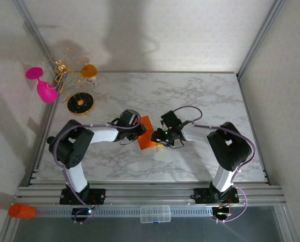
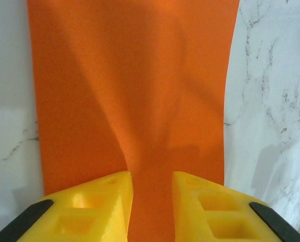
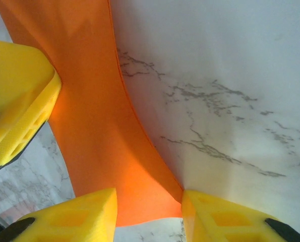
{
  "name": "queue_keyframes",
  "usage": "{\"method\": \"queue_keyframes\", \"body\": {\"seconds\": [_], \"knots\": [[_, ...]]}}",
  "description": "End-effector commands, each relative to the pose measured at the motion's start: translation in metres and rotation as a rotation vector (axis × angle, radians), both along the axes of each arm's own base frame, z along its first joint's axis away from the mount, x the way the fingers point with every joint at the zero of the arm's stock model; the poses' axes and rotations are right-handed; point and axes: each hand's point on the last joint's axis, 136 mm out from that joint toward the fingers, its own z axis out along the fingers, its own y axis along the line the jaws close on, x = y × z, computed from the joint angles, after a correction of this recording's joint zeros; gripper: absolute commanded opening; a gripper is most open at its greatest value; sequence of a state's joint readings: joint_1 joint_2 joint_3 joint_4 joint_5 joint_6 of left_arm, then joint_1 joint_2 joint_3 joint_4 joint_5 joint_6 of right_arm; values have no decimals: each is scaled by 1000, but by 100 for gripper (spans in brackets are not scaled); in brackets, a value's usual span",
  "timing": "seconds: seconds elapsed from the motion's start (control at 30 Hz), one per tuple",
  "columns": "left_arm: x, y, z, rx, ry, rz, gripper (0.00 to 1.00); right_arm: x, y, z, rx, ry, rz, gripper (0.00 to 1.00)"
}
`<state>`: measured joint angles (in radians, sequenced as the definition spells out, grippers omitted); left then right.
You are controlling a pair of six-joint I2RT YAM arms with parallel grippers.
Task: Fold a paper plane with a square sheet of paper (pick it up from the middle)
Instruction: Fold the triangle a second time at the center of the table.
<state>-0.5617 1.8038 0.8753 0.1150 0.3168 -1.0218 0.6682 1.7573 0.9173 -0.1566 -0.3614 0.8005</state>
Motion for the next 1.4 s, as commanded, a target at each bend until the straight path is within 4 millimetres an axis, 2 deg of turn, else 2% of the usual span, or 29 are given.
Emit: {"method": "queue_keyframes", "body": {"seconds": [0.0,0.17,0.37,0.67,0.97,1.37], "knots": [[-18,18,-33,97,81,25,27,2,7,-2,9,-2,15,40],[-19,22,-37,112,85,34,25,6,14,11,63,-43,21,40],[-19,24,-41,126,89,37,24,2,17,19,105,-47,34,39],[-21,25,-44,134,95,35,23,1,23,21,140,-56,56,39],[-23,29,-50,160,102,32,22,3,16,25,115,-80,36,39],[-24,33,-54,183,104,24,21,6,11,23,84,-87,19,30]]}}
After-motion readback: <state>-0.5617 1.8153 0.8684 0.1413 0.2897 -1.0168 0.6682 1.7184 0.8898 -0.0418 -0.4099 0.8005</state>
